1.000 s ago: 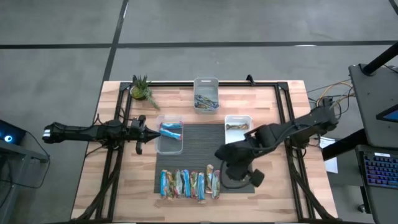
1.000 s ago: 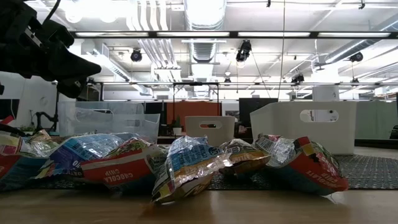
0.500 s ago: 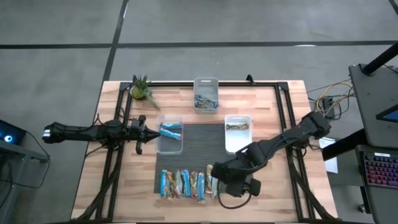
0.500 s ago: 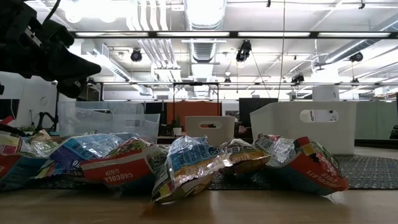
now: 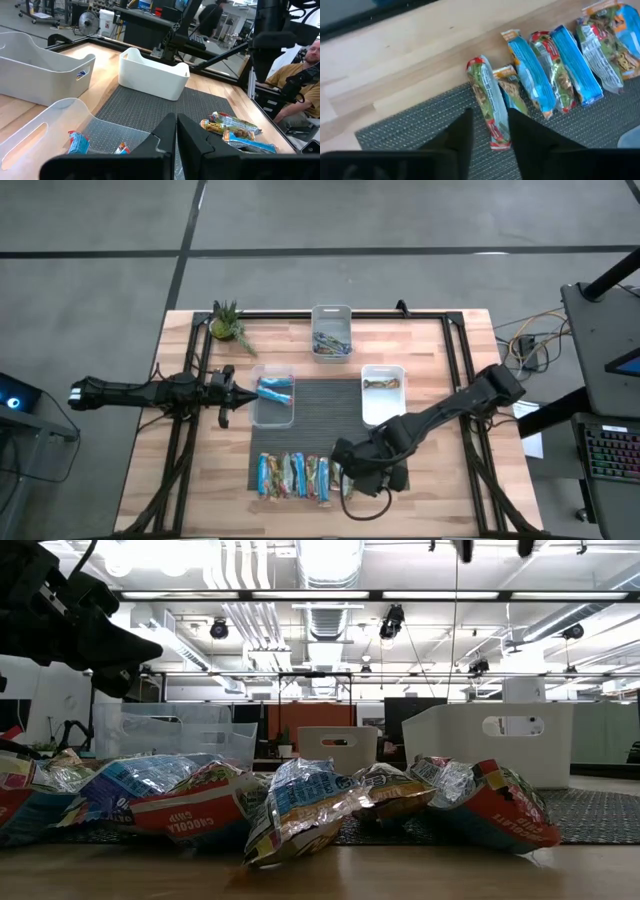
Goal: Pick and place Granola Bars by type
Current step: Put the red granola bar into the transparent bin
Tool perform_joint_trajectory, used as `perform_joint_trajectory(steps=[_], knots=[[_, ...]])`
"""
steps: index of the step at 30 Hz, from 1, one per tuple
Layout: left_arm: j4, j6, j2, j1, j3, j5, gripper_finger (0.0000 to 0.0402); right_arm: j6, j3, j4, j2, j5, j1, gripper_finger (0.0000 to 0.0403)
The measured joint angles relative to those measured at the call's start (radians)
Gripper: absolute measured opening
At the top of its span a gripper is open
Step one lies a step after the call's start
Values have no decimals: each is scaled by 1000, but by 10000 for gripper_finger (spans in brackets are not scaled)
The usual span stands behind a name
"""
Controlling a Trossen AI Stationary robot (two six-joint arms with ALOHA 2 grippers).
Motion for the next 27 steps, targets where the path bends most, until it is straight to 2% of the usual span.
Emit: perform_joint_trajectory(steps=[6,10,27], knots=[[0,0,0,0,0,0,0,-123,-17,17,1,55,-3,203],[0,0,0,0,0,0,0,-173,-29,24,0,55,-10,236],[0,0,0,0,0,0,0,-225,-229,237,0,51,-13,247]])
